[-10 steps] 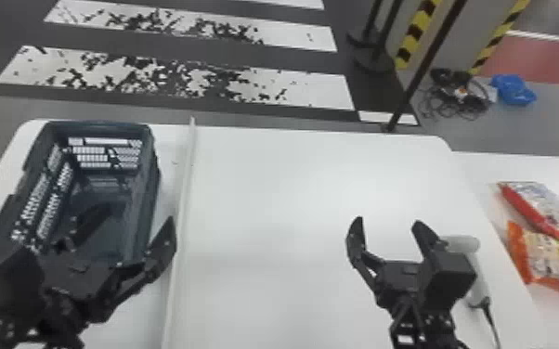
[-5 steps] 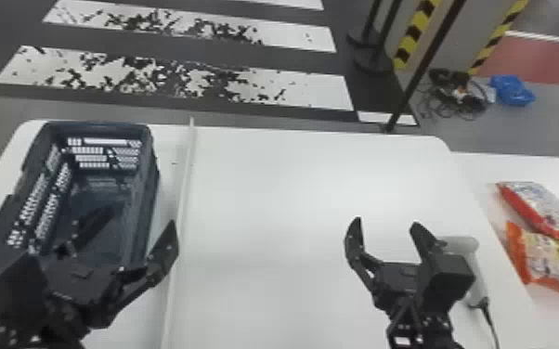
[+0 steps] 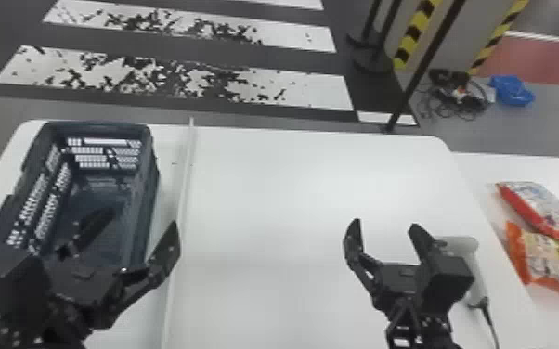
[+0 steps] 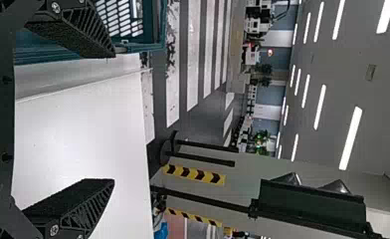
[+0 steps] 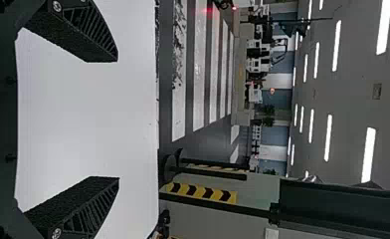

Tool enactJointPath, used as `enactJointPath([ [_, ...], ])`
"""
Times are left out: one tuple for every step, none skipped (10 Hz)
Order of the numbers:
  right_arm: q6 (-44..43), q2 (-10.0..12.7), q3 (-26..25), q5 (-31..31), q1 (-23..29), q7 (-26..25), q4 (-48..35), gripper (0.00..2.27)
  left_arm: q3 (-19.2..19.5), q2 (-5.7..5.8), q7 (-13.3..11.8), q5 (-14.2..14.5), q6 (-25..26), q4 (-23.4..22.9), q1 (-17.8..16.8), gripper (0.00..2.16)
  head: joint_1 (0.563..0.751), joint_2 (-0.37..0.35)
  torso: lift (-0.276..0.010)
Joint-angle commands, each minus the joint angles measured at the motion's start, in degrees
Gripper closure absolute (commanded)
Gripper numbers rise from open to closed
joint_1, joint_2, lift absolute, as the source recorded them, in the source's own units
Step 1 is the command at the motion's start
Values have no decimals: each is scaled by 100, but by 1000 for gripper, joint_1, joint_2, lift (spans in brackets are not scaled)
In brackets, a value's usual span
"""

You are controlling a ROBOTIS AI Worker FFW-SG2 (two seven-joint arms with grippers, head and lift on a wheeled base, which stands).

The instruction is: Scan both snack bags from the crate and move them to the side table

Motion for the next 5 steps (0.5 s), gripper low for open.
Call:
enactJointPath([
  [0, 5, 0, 0, -7, -1, 25, 76, -1, -6, 8, 0, 0, 8, 0, 103, 695, -166, -75],
  [-17, 5, 0, 0, -7, -1, 43, 76, -1, -6, 17, 0, 0, 8, 0, 103, 695, -166, -75],
  [-17, 5, 0, 0, -7, -1, 43, 76, 8, -6, 25, 0, 0, 16, 0, 103, 695, -166, -75],
  [-17, 5, 0, 0, -7, -1, 60, 76, 8, -6, 25, 0, 0, 34, -9, 103, 695, -165, -75],
  [-17, 5, 0, 0, -15, -1, 78, 76, 8, -6, 25, 0, 0, 52, -18, 103, 695, -164, -75],
])
